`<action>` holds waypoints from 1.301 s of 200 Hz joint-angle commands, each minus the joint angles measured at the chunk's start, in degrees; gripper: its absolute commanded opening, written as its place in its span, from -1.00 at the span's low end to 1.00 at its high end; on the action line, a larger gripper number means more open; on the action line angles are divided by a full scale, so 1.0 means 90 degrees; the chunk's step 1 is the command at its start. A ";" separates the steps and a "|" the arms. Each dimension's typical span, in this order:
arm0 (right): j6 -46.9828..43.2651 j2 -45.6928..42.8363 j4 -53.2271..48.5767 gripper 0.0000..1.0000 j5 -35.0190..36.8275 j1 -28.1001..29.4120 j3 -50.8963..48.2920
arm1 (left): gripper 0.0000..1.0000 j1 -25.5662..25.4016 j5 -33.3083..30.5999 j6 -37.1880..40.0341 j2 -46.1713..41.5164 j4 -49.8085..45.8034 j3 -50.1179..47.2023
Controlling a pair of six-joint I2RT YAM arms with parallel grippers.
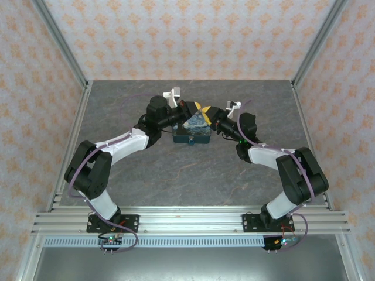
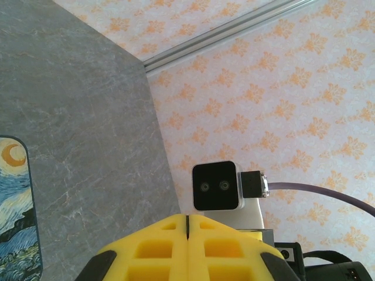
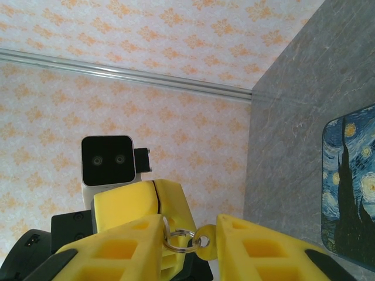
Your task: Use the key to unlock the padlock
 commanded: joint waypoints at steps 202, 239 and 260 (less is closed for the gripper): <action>0.0097 0.0226 0.0516 -0.94 -0.0165 0.0038 0.0257 | -1.00 -0.0147 0.0105 0.0028 0.0342 0.0144 0.0101; -0.0102 0.0121 0.0272 -1.00 -0.0072 0.0035 0.0168 | -0.98 -0.0157 -0.0050 -0.0120 0.0320 -0.0180 0.0184; -0.0626 -0.0200 -0.0416 -1.00 0.0079 0.0043 0.0053 | -0.43 -0.0125 -0.0374 -0.0473 0.0194 -0.0519 0.0206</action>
